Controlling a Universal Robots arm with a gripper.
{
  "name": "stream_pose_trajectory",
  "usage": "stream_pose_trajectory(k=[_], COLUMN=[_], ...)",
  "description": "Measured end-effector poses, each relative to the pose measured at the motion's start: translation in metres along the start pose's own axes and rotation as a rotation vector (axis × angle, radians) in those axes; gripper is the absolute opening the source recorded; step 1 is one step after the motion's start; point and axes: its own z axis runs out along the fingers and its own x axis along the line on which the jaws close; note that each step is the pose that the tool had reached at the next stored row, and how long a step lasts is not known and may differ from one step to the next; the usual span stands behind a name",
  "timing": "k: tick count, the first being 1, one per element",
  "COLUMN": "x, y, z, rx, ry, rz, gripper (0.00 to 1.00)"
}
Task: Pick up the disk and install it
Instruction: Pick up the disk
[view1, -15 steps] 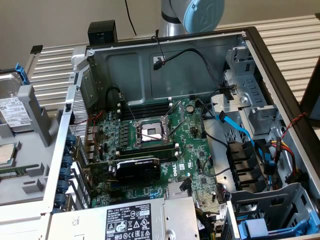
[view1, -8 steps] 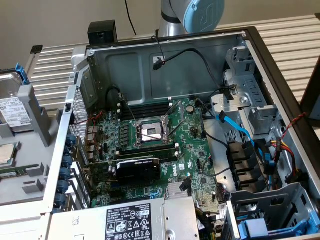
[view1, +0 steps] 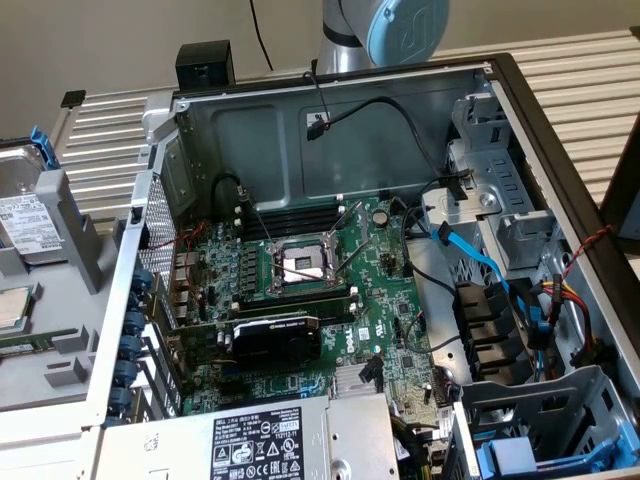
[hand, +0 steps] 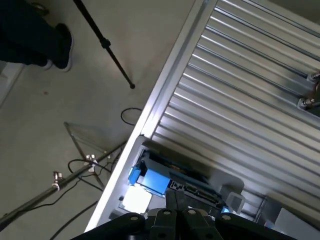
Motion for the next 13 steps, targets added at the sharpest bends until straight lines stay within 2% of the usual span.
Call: stream_pose_trajectory(k=[13], x=[0.0000], y=[0.0000], z=[0.0001], rx=[-0.0041], ry=[0.0030], rz=[-0.237], gripper=[0.11])
